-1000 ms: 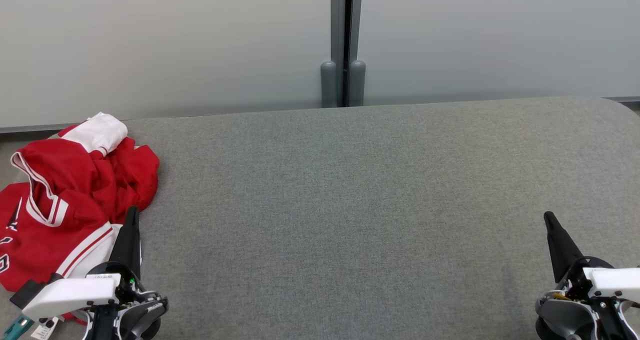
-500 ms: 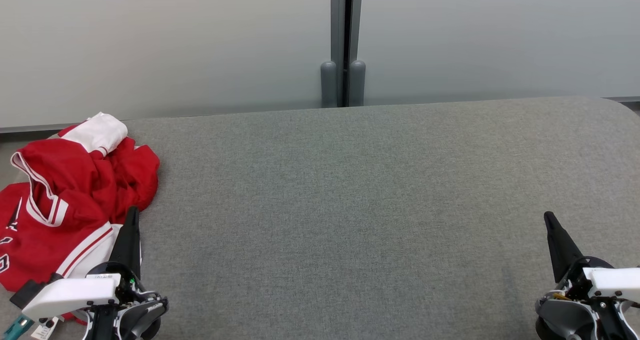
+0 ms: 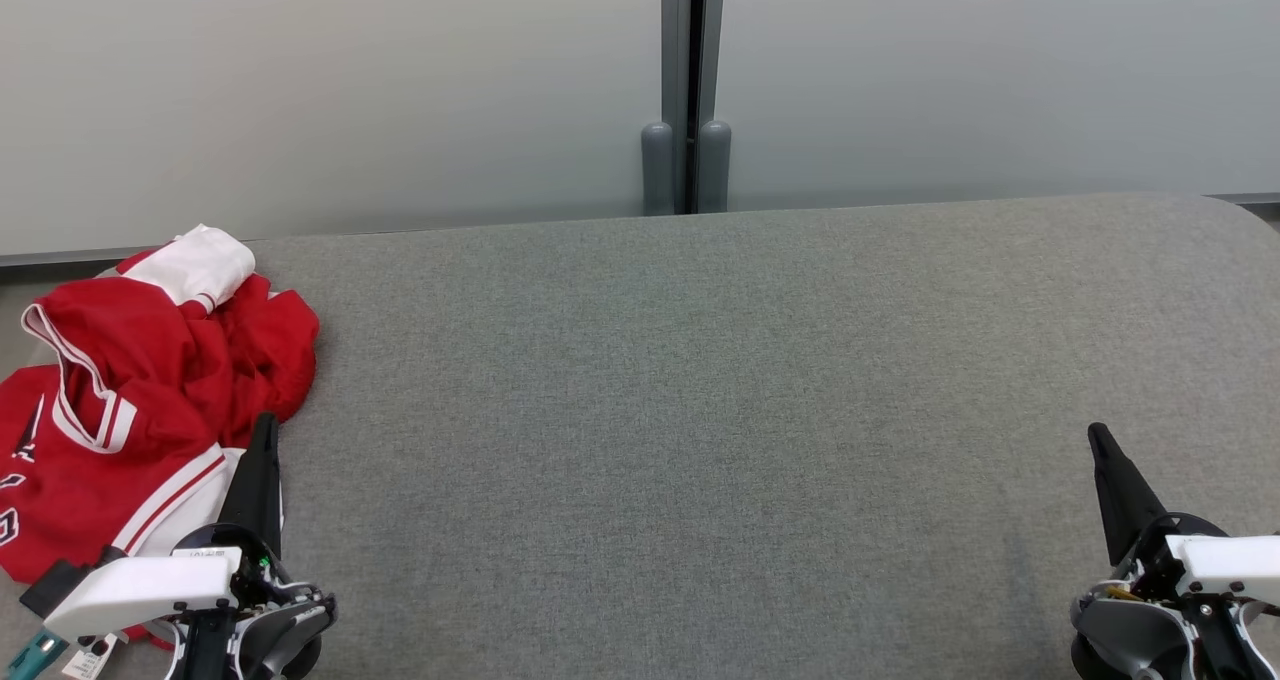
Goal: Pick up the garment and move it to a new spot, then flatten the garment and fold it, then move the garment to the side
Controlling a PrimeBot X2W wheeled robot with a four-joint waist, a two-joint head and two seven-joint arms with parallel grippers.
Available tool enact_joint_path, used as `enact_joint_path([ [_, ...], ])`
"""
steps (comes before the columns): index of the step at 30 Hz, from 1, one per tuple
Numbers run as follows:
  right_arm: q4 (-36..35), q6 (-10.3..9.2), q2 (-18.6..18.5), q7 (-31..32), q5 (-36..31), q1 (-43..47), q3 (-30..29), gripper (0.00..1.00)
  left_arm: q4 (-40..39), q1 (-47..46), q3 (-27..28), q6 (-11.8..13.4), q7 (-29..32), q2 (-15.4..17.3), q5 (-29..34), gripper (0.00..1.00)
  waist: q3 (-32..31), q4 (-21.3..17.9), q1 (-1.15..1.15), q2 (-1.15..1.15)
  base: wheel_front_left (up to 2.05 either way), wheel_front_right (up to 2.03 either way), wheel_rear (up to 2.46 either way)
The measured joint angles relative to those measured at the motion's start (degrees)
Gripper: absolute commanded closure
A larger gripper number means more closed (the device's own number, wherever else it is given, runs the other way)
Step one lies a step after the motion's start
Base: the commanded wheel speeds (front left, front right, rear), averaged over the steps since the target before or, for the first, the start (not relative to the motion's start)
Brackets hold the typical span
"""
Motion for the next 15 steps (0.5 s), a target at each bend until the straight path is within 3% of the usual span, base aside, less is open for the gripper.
enact_joint_path([
  [15, 0.0, 0.00, 0.0, 0.0, 0.0, 0.0, 0.0, 1.00, 0.0, 0.0, 0.0, 0.0, 0.0, 0.0, 0.0, 1.00, 0.0, 0.0, 0.00, 0.00, 0.00, 0.00, 0.00],
])
